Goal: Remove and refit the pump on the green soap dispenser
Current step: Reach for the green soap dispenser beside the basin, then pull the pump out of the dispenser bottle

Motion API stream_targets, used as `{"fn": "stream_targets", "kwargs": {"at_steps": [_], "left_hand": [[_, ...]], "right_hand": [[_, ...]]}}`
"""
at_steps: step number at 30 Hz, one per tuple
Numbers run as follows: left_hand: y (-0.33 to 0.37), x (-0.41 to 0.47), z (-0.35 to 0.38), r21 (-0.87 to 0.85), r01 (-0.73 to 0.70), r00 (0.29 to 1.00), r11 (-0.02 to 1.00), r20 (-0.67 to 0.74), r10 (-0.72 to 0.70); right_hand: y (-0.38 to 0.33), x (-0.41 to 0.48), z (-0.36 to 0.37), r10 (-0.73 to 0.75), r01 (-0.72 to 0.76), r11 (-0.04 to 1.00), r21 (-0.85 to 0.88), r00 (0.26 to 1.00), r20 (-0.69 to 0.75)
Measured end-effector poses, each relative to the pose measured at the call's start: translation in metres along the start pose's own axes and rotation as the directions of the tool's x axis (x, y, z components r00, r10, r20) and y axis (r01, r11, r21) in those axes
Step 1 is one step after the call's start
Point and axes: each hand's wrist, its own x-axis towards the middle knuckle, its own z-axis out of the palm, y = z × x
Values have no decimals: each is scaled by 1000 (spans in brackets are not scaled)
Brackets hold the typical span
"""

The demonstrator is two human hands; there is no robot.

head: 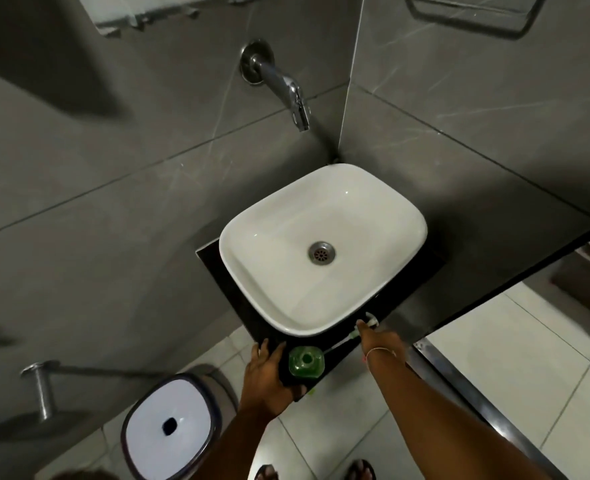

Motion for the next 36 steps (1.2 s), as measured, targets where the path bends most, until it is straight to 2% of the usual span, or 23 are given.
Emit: {"fn": "stream_targets", "kwargs": {"at_steps": [5, 8, 12, 14, 16, 18, 20, 24, 27, 31, 36], "left_hand": [[5, 3, 6, -78, 5, 1000, 997, -10, -6], [3, 3, 9, -120, 5, 999, 993, -36, -9], [-1, 4, 12, -104, 0, 999, 995, -43, -4], [-2, 6, 11, -90, -7, 999, 996, -45, 3], [-3, 6, 11, -60, -23, 999, 998, -43, 20], [-3, 6, 10, -39, -31, 999, 999, -36, 30], [-4, 6, 9, -35, -30, 999, 999, -36, 29], [-4, 6, 8, -27, -39, 998, 999, -42, 38], [-3, 6, 8, -8, -38, 999, 999, -39, 38], [-2, 5, 8, 5, -28, 999, 1000, -37, 28], [-2, 5, 8, 22, -34, 999, 999, -38, 34]], "right_hand": [[-6, 9, 7, 14, -18, 996, 89, 999, 41], [-6, 12, 10, 31, -43, 976, 216, 998, 57], [-2, -7, 3, 131, -129, 918, 376, 991, 19], [4, -26, -5, 71, -34, 850, 526, 996, -51], [14, -50, -13, -49, 130, 726, 675, 989, -138], [25, -76, -19, -192, 288, 614, 735, 958, -215], [29, -99, -20, -321, 443, 588, 677, 896, -308], [19, -123, -16, -525, 718, 536, 443, 695, -492], [17, -125, -6, -606, 795, 512, 325, 602, -520], [20, -122, 6, -664, 842, 490, 225, 528, -530], [13, -125, 2, -683, 901, 388, 196, 424, -596]]}}
